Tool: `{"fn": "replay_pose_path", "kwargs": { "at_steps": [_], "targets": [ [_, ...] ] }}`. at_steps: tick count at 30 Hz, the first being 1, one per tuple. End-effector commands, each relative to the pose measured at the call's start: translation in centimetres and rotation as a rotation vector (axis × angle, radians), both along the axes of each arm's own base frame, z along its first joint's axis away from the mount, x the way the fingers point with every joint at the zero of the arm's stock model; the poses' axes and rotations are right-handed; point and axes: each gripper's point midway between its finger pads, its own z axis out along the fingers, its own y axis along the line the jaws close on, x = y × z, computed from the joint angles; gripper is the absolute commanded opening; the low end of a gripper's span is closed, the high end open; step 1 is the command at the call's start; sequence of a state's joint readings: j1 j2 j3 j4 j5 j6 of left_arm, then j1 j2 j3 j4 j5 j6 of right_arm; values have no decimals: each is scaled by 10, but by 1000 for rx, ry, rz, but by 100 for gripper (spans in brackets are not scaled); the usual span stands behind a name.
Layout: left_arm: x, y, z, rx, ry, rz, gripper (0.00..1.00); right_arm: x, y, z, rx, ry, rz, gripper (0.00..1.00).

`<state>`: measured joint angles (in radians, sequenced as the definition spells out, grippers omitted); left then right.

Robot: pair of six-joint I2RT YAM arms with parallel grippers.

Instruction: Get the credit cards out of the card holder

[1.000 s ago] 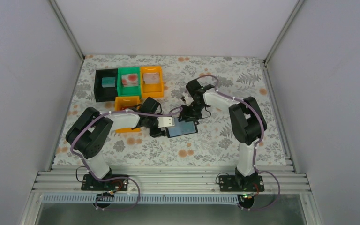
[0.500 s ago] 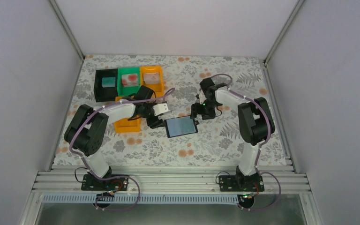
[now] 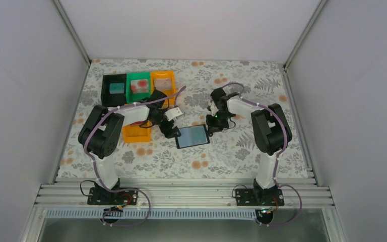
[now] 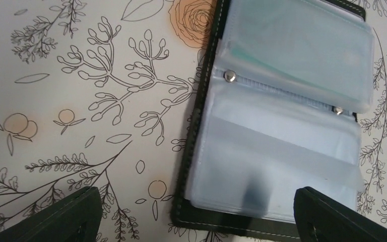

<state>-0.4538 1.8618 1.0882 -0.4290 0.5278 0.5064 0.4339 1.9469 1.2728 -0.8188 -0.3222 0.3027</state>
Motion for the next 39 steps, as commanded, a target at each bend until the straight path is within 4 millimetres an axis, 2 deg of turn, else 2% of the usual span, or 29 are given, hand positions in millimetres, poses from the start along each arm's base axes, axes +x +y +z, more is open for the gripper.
{"fn": "replay_pose_path", "kwargs": {
  "at_steps": [1,5,10,13,17,19,20,25,28,31,34,36,39],
  "targets": [
    [-7,-3,-4,-21,59,-1,96,-10,-5,-13,-47,33,3,5],
    [-4,-5,5,-57,71,-15,100,-1,9,9,38,-28,28,4],
    [19,-2,26,-105,50,-13,100,11,30,48,178,-145,111,4],
    [30,0,37,-158,89,7,100,10,31,55,185,-163,143,4],
    [48,9,39,-144,129,65,100,9,31,66,190,-189,182,4],
    [53,6,51,-146,73,20,100,13,29,78,171,-231,209,4],
    [54,3,64,-166,33,-14,100,14,27,84,155,-251,228,4],
    [36,-8,129,-258,-116,-267,100,13,45,122,211,-335,349,4],
    [23,-4,147,-262,-134,-358,100,8,60,147,285,-372,395,4],
    [12,2,159,-271,-167,-427,100,6,68,161,323,-383,419,4],
    [16,5,153,-247,-192,-414,100,8,69,159,323,-392,412,4],
    [40,4,128,-202,-194,-289,100,17,59,139,263,-372,360,4],
    [51,5,82,-132,-64,-151,92,22,39,91,221,-274,240,4]
  ]
}}
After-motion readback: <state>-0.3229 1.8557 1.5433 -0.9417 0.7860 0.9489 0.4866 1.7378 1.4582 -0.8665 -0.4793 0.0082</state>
